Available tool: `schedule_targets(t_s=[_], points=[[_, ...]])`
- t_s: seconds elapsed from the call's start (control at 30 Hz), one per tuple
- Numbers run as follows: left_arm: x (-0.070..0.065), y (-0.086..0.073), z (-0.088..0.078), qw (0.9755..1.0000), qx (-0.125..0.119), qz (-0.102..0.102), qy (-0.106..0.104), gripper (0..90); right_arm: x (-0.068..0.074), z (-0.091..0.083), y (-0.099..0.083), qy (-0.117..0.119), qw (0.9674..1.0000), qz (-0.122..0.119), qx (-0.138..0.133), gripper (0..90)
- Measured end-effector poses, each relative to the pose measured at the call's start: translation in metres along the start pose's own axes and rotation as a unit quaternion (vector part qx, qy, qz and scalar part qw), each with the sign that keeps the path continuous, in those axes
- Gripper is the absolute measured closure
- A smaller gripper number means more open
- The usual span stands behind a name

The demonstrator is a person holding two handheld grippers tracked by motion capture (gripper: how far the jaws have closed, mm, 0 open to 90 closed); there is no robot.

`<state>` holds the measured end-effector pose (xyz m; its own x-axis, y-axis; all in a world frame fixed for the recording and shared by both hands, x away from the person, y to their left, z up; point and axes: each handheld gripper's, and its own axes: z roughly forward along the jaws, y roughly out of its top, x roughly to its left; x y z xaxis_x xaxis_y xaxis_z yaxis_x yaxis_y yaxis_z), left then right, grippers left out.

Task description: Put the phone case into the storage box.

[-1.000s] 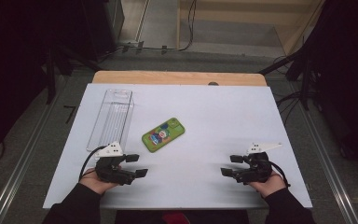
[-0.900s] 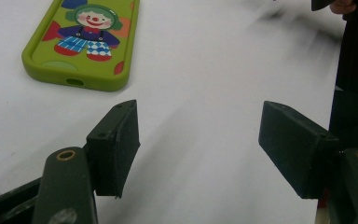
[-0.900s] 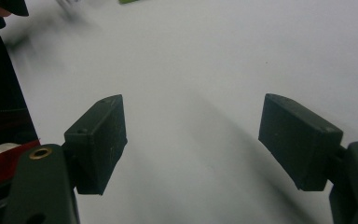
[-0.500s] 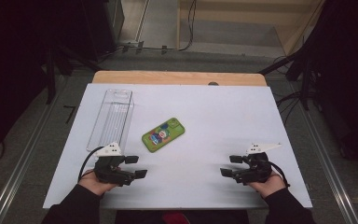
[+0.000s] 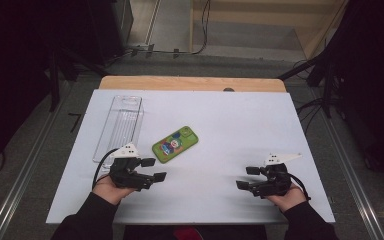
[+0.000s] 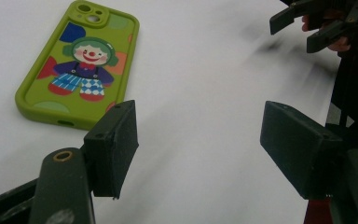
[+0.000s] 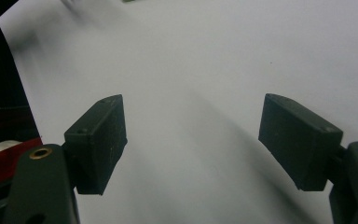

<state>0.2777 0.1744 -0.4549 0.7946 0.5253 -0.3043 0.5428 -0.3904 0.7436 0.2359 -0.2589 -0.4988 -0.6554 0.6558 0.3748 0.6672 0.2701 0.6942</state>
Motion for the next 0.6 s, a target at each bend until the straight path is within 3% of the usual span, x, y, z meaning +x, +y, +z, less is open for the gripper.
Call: schedule_targets(t_s=[0.5,0.6], points=[[-0.001,0.018,0.032,0.9993,0.029,0.016,-0.016,23.5,0.000,-0.001,0.000,-0.002,1.0000,0.001,0.001,21.6],[0.000,0.023,0.036,0.9990,0.040,0.017,-0.010,24.0,0.000,-0.002,0.000,-0.002,1.0000,0.002,0.001,21.6]])
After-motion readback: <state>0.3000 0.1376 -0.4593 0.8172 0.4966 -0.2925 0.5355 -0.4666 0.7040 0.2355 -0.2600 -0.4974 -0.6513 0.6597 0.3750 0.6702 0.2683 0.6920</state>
